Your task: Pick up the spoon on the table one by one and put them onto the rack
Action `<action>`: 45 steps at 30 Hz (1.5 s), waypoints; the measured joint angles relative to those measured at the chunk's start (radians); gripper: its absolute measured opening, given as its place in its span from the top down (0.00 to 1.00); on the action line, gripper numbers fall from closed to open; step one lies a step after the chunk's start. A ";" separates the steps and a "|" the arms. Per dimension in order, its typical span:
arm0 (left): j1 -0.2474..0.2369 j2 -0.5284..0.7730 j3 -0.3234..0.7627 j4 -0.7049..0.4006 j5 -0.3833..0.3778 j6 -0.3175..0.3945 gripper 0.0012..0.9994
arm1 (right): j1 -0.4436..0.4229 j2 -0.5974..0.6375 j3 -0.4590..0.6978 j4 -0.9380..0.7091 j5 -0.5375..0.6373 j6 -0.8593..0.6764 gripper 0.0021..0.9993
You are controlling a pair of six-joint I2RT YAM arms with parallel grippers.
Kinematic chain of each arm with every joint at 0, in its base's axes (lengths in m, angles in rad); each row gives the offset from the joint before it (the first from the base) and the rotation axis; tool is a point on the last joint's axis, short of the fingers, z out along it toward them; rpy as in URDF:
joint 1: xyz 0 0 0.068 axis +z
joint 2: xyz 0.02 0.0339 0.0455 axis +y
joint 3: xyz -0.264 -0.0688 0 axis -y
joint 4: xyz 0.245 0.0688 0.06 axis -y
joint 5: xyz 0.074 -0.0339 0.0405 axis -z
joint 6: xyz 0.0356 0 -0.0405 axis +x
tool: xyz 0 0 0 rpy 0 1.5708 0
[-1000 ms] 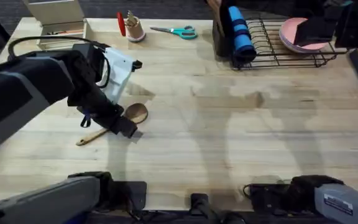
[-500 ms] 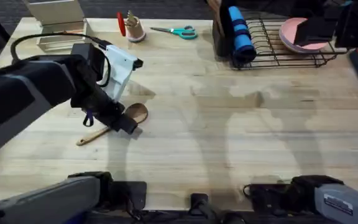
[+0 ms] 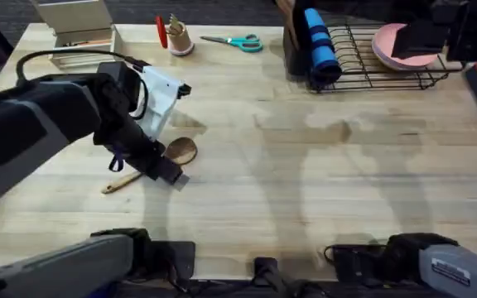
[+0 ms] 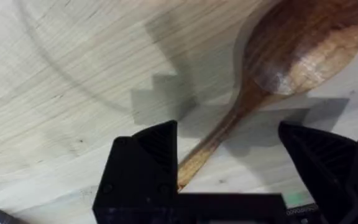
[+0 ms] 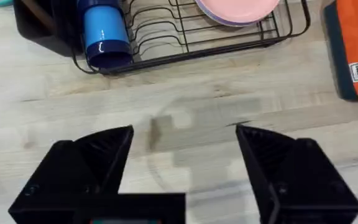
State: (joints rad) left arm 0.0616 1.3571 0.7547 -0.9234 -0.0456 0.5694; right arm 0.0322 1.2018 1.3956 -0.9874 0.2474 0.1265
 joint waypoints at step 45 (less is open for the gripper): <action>0.000 0.000 0.000 0.014 0.003 0.015 0.06 | 0.000 0.000 0.000 0.038 0.000 0.000 0.00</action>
State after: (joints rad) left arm 0.0616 1.3571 0.7544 -0.9096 -0.0428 0.5846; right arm 0.0322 1.2016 1.3956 -0.9493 0.2474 0.1263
